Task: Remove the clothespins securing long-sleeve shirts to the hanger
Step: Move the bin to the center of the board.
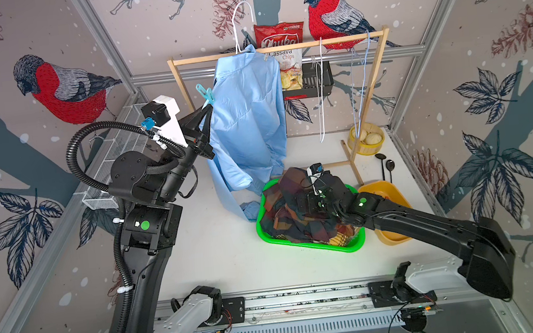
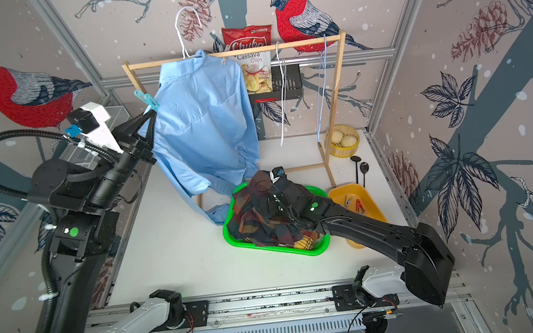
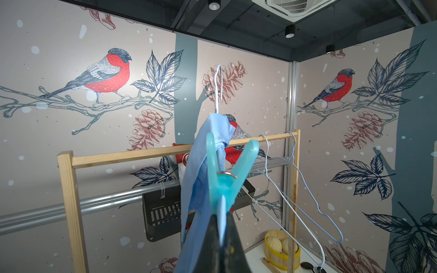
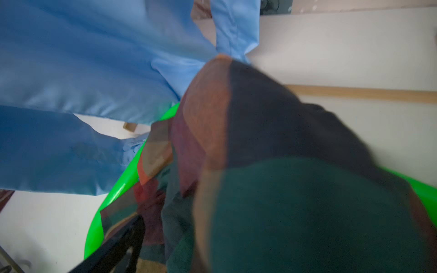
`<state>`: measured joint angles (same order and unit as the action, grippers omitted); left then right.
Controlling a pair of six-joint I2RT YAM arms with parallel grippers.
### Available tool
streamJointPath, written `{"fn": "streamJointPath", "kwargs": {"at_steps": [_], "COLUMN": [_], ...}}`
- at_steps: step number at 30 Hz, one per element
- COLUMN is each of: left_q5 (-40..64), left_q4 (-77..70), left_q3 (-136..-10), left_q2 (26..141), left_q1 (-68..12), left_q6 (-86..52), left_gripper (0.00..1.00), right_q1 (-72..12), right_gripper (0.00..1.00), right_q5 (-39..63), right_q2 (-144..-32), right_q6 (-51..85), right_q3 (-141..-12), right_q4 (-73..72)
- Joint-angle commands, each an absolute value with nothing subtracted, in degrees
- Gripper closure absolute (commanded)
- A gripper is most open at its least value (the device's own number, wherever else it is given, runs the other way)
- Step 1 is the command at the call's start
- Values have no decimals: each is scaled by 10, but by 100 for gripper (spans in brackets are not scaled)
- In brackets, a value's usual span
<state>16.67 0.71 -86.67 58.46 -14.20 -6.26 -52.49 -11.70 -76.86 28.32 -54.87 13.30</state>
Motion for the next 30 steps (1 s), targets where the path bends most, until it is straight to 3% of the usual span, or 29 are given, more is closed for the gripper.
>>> {"fn": "streamJointPath", "kwargs": {"at_steps": [1, 15, 21, 26, 30], "left_q5": [167, 162, 158, 150, 145], "left_q4": [-41, -32, -27, -28, -35], "left_q3": [-877, -910, -921, -925, -927], "left_q2": [578, 582, 590, 598, 604], "left_q1": [-143, -143, -145, -145, -145], "left_q6": [-76, -72, -63, -49, -47], "left_gripper": [100, 100, 100, 100, 100], "right_q1": [-528, -638, -645, -647, -649], "right_gripper": [0, 0, 0, 0, 0], "right_q5": [-83, 30, -47, -169, -190], "right_q2": [-804, -956, -915, -863, -840], "right_q6": [303, 343, 357, 346, 324], "right_q3": [-534, -532, -556, -606, -642], "right_q4": [99, 6, 56, 168, 230]}}
